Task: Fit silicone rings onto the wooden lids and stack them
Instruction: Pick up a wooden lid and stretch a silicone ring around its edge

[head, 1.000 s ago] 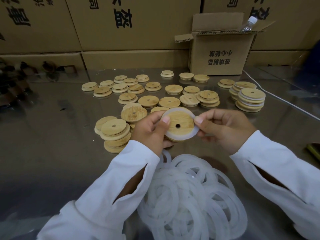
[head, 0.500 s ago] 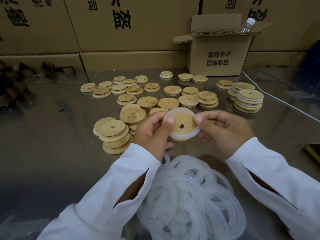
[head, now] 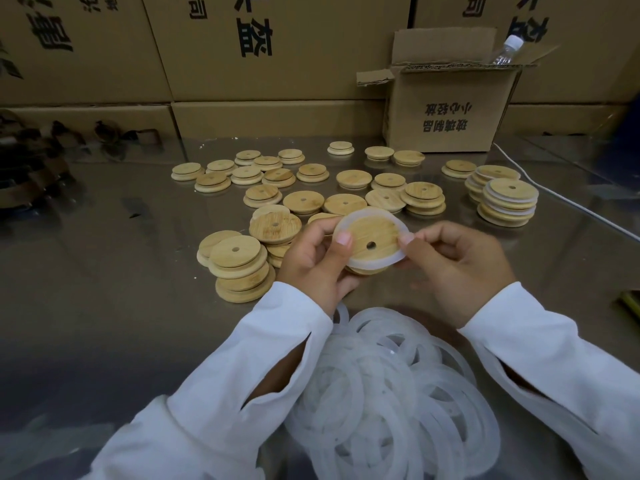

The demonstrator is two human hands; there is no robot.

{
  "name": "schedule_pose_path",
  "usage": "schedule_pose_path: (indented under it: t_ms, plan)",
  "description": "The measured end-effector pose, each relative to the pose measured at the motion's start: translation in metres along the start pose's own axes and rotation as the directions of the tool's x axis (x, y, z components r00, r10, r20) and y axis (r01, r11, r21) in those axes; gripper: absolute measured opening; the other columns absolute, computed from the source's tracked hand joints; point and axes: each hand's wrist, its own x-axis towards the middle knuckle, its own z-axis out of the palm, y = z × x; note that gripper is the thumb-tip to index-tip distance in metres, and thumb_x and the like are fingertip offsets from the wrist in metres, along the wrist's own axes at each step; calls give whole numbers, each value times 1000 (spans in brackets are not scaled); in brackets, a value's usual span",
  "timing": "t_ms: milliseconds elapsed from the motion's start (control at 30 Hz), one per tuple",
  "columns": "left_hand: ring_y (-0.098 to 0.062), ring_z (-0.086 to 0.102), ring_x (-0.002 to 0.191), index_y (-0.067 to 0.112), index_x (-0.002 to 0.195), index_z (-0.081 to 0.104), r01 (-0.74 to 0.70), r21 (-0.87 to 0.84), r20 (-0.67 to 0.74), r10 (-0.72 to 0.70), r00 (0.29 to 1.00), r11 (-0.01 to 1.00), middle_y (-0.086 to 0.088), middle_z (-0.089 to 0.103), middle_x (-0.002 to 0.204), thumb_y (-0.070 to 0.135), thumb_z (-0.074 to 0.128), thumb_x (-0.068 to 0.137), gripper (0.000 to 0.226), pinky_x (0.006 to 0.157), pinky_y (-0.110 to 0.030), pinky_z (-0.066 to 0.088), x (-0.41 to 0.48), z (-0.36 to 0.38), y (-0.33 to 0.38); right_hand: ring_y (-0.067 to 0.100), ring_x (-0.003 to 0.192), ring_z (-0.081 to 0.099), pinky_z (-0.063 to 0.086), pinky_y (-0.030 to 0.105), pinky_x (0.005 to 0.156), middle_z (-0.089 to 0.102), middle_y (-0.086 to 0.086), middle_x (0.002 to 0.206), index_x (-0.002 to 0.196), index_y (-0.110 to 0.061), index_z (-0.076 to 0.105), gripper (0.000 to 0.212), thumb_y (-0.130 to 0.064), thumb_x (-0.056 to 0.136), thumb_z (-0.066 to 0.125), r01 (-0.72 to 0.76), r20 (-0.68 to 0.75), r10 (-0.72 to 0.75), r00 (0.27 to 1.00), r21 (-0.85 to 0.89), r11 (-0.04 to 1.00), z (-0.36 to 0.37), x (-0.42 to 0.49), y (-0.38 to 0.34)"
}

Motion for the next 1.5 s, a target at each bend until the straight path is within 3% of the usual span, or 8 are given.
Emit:
schedule_pose_path:
  t_ms: [133, 267, 400, 533, 833, 1067, 1300, 1500]
  plan:
    - [-24, 63, 96, 16, 95, 59, 3, 8, 16, -3, 1000, 1000, -8, 65, 96, 10, 46, 92, 15, 78, -31, 57, 0, -1, -2, 9, 66, 66, 57, 36, 64, 67, -5, 67, 69, -23, 60, 13, -21, 82, 62, 55, 28, -54, 998, -41, 998, 0, 0, 0]
    - [-25, 64, 94, 20, 92, 60, -31, 344, 30, 23, 999, 938, -7, 67, 93, 11, 55, 89, 11, 86, -38, 53, 1, -7, -3, 17, 67, 66, 56, 40, 68, 66, -2, 70, 71, -23, 58, 14, -18, 83, 62, 118, 70, -109, 992, -138, 983, -7, 5, 0]
    - [-8, 64, 79, 20, 93, 60, -60, 460, 88, 22, 996, 886, 1, 67, 87, 14, 62, 84, 12, 75, -26, 55, 0, -9, -1, 17, 72, 64, 54, 41, 74, 65, -4, 73, 70, -26, 57, 16, -17, 82, 64, 190, 161, -155, 975, -235, 953, -10, 6, 1]
    - [-23, 64, 89, 21, 93, 63, -139, 599, 117, 85, 989, 788, -5, 68, 90, 22, 65, 83, 10, 82, -40, 53, 0, -10, 1, 13, 76, 63, 53, 39, 78, 64, -7, 74, 72, -26, 58, 13, -20, 82, 63, 221, 204, -167, 965, -277, 935, -9, 4, 2]
    - [-4, 63, 72, 23, 79, 62, -170, 512, 82, 148, 985, 842, 4, 67, 80, 13, 66, 81, 11, 66, -16, 52, 2, -10, 2, 18, 74, 63, 52, 36, 73, 65, -5, 75, 70, -26, 60, 10, -23, 79, 66, 163, 88, -146, 985, -230, 960, -5, 0, -2]
    - [-5, 65, 77, 29, 85, 60, -227, 516, 143, 178, 974, 826, 7, 68, 86, 11, 63, 83, 19, 74, -23, 54, 3, -16, 3, -2, 53, 52, 42, 21, 65, 63, -10, 60, 61, -24, 67, 15, -19, 74, 72, -12, 152, 24, 988, -76, 997, -14, 7, -5]
    - [-7, 67, 73, 20, 84, 64, -82, 275, 59, 68, 996, 958, 6, 69, 78, 8, 60, 84, 12, 66, -25, 57, 3, -13, 3, -2, 59, 56, 44, 7, 63, 64, -8, 66, 65, -24, 64, 16, -15, 78, 67, 89, 242, -61, 968, -109, 990, -19, 8, -14]
    - [-12, 68, 76, 18, 86, 64, -52, 231, 41, 44, 998, 971, -3, 69, 84, 9, 60, 83, 11, 65, -28, 58, 2, -15, 7, 19, 70, 62, 50, 28, 71, 67, -5, 69, 64, -27, 64, 15, -19, 76, 70, 164, 194, -138, 971, -129, 978, -15, 3, -12]
